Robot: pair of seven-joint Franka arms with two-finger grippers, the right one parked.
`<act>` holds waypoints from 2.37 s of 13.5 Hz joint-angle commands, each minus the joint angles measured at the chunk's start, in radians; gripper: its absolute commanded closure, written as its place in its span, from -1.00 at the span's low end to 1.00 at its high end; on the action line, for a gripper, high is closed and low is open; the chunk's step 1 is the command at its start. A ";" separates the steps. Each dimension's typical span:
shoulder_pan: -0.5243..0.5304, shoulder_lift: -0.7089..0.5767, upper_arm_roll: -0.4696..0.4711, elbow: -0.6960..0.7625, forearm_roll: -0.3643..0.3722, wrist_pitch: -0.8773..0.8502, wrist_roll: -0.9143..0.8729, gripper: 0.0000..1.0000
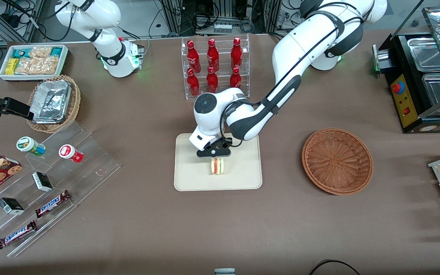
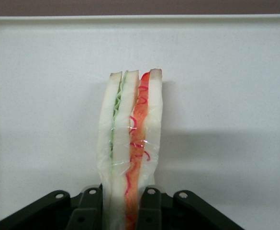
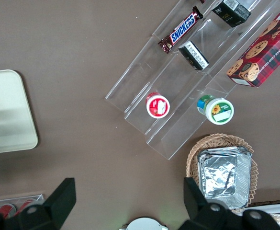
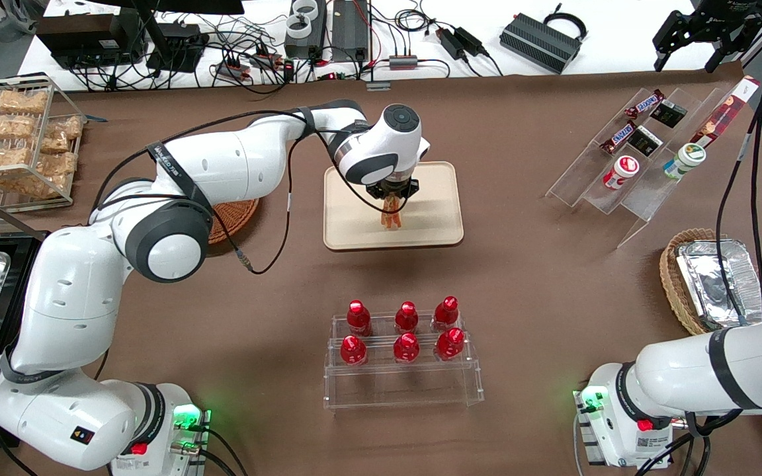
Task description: Place sandwich from basket to tray
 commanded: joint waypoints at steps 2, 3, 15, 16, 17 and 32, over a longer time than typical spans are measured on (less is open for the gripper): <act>-0.015 0.023 0.008 0.034 0.018 0.002 -0.014 0.47; -0.015 0.032 0.008 0.034 0.018 0.003 -0.011 0.43; 0.066 -0.267 0.002 0.022 -0.179 -0.260 -0.032 -0.98; 0.082 -0.320 0.002 0.022 -0.226 -0.314 -0.022 -0.98; 0.112 -0.380 0.005 0.020 -0.293 -0.366 -0.008 -0.98; 0.459 -0.900 0.282 -0.066 -0.518 -0.905 0.894 -0.98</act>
